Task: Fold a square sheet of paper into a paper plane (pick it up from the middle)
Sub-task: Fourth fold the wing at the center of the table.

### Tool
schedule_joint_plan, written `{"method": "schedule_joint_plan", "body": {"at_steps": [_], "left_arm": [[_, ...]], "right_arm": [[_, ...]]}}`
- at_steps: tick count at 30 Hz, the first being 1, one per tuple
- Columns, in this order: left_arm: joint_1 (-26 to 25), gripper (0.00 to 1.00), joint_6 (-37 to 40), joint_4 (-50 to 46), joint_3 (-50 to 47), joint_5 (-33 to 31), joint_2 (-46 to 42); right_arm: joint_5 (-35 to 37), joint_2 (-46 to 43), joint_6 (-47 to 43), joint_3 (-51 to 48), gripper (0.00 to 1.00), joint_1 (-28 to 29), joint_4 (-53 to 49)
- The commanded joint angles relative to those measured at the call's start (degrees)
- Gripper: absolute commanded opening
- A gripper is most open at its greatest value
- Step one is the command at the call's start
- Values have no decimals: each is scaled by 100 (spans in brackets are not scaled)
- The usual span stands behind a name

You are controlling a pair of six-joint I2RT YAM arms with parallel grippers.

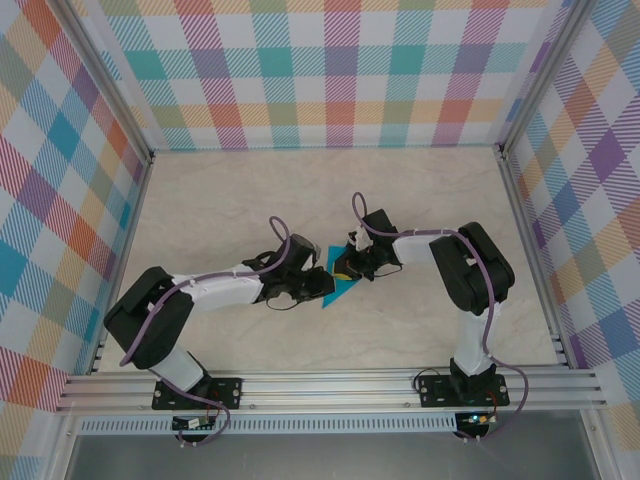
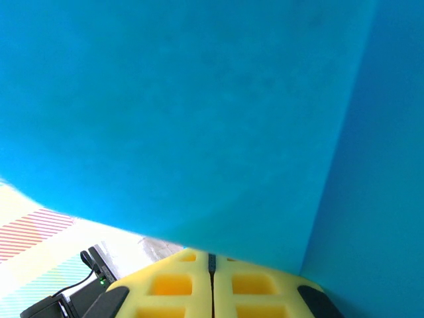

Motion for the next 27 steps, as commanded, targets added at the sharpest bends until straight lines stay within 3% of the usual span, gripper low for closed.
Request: {"method": "schedule_joint_plan", "body": {"at_steps": [1, 14, 27], "left_arm": [[-106, 18, -83, 270, 74, 291, 339], [-172, 16, -59, -319, -268, -102, 574], [-167, 15, -331, -144, -837, -162, 392]], "right_arm": [[743, 337, -36, -228, 6, -35, -519], [736, 403, -57, -228, 6, -38, -516], [716, 442, -65, -211, 6, -36, -519]]}}
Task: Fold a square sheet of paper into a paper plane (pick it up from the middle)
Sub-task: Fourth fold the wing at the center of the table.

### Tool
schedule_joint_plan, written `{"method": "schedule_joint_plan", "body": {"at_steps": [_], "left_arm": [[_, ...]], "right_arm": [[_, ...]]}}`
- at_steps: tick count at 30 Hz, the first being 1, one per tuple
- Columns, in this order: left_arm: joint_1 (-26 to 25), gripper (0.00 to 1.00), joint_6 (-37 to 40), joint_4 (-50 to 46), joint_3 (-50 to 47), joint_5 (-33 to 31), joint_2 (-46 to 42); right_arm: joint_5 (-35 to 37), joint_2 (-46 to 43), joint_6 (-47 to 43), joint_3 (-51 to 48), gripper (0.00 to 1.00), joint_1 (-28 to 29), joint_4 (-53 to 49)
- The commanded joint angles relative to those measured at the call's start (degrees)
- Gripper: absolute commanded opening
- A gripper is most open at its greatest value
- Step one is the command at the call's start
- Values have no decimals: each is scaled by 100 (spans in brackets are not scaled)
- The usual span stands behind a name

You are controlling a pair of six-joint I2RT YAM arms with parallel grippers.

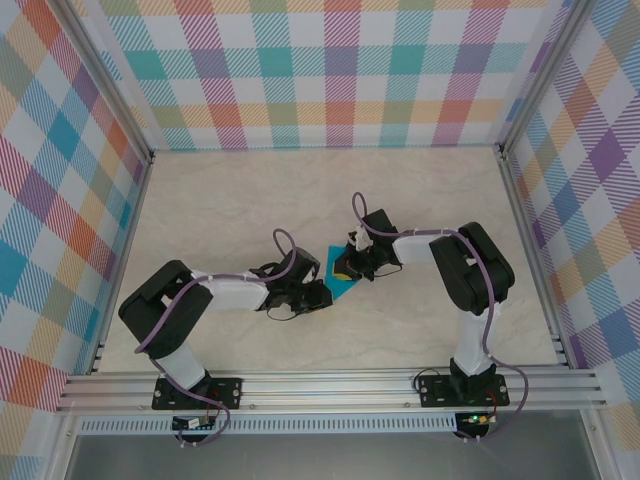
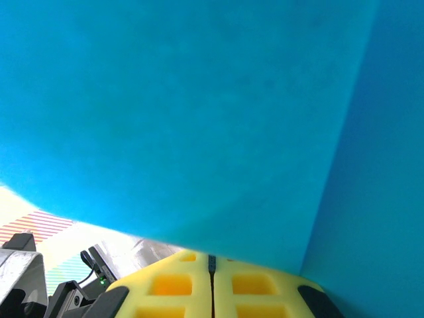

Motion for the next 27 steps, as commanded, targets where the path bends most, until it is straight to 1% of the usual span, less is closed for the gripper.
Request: {"method": "schedule_joint_plan", "body": {"at_steps": [1, 5, 8, 12, 14, 17, 21, 27], "left_arm": [[-68, 15, -209, -642, -362, -132, -51], [-67, 14, -400, -427, -614, -50, -241], [-62, 15, -474, -129, -737, 9, -572], [-60, 16, -437, -98, -436, -89, -1013], [-62, 16, -417, -66, -218, -171, -1072], [-58, 16, -391, -45, 103, -341, -937], [-43, 16, -397, -87, 457, -579, -410], [-42, 14, -505, 53, 542, -865, 187]], "right_arm": [[723, 444, -66, -210, 6, -34, -530], [733, 469, -63, -210, 6, -39, -516], [741, 480, -49, -219, 6, -30, -504], [741, 480, -40, -228, 6, -38, -490], [742, 463, -23, -237, 6, -35, -476], [741, 466, -14, -220, 6, -36, -477], [732, 479, 6, -210, 6, -35, -461], [715, 451, 5, -219, 6, -36, -468]]}}
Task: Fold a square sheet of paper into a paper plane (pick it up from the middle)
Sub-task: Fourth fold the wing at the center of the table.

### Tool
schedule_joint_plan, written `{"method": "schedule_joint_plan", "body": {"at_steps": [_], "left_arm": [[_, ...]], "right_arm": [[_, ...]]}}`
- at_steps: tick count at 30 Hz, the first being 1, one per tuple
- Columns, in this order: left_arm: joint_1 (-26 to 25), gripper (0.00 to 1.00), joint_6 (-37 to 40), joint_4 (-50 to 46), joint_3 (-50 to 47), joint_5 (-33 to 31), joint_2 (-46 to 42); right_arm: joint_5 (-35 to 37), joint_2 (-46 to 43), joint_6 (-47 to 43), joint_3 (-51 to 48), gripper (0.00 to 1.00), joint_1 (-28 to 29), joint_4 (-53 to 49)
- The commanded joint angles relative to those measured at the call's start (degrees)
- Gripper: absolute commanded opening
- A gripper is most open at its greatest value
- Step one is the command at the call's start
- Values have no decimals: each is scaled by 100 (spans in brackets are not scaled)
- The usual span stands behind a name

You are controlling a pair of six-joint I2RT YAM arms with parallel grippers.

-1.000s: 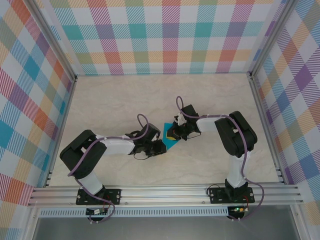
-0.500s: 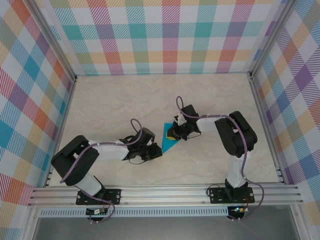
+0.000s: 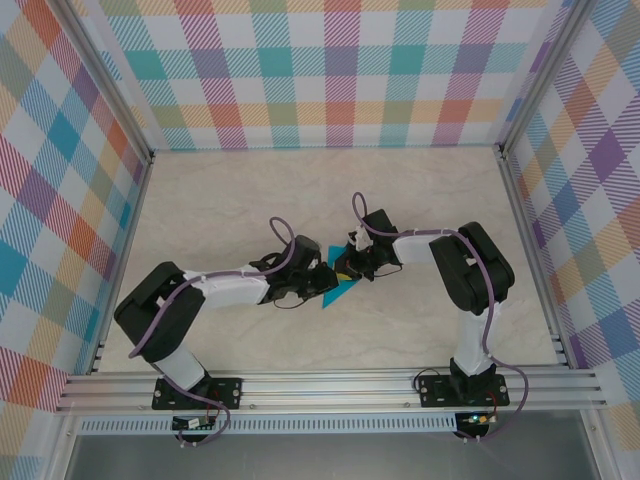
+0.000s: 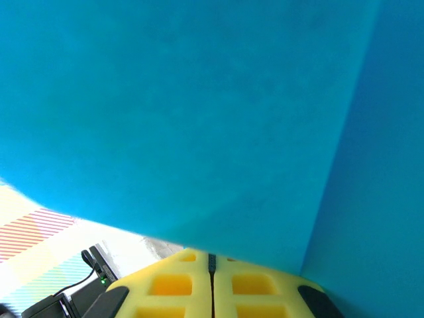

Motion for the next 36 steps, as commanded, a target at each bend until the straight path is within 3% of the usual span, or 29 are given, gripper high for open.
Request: {"method": "schedule_joint_plan", "body": {"at_steps": [1, 6, 13, 25, 36], "left_arm": [[-44, 14, -92, 22, -12, -267, 282], [-54, 13, -316, 263, -355, -37, 508], [-56, 14, -308, -179, -846, -196, 76], [-86, 16, -420, 372, -419, -187, -502], [-183, 16, -832, 963, -560, 273, 46]], "right_arm": [[734, 442, 2, -226, 6, -25, -481], [743, 429, -11, -210, 7, -25, -512], [760, 451, -15, -193, 7, -32, -516], [760, 478, 9, -193, 7, -32, -502], [760, 467, 6, -219, 7, -26, -499]]}}
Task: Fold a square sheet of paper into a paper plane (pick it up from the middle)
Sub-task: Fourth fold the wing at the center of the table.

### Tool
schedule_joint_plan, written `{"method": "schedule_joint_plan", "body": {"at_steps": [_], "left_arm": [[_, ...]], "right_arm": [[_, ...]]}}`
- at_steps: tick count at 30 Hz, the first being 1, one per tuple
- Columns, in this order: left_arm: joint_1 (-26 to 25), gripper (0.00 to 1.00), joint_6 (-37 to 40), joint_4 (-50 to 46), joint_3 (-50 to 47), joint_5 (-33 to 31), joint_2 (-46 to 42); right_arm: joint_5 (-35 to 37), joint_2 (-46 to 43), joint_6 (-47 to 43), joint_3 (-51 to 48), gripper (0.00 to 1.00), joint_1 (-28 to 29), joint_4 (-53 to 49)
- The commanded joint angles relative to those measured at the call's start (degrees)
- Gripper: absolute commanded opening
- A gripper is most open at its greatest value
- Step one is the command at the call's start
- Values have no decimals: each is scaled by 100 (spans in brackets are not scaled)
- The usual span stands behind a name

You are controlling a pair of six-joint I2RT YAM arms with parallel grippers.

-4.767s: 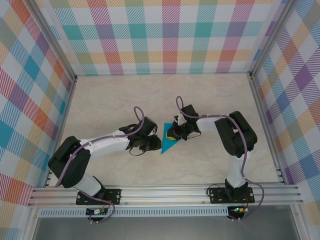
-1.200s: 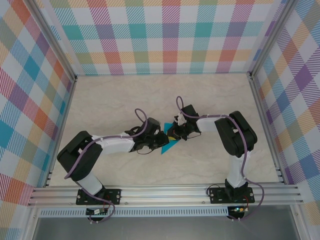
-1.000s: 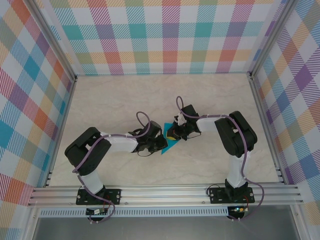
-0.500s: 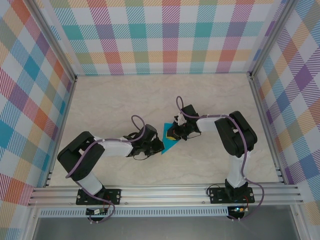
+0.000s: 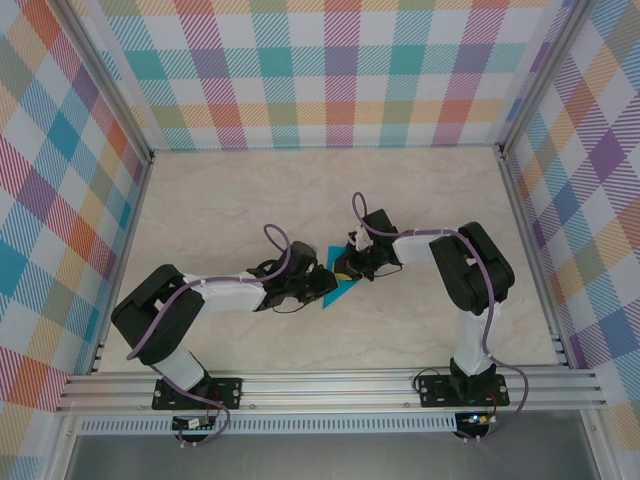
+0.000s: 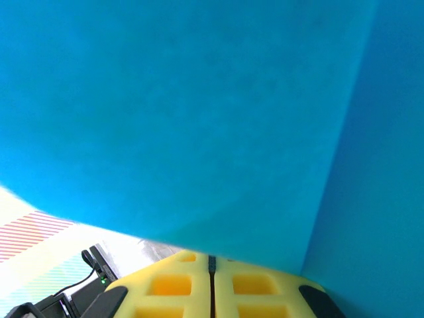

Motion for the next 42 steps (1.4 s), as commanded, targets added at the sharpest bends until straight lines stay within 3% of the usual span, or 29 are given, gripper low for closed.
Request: {"method": "schedule_joint_plan", "body": {"at_steps": [1, 4, 14, 25, 34, 42], "left_arm": [[-107, 16, -246, 170, -137, 195, 276], [-111, 16, -392, -190, -176, 148, 490], [-109, 17, -999, 137, -1062, -178, 298], [-119, 18, -907, -126, -1270, -209, -145], [-116, 19, -524, -506, -730, -467, -728], [-114, 18, -429, -247, -70, -500, -253]], "right_arm": [[760, 468, -1, -219, 7, -30, -506], [754, 478, 0, -210, 7, -26, -506], [760, 511, -12, -228, 7, -30, -508], [743, 530, -9, -210, 7, -28, -501], [736, 517, 76, -232, 7, -26, -420], [725, 517, 118, -289, 7, -23, -347]]}}
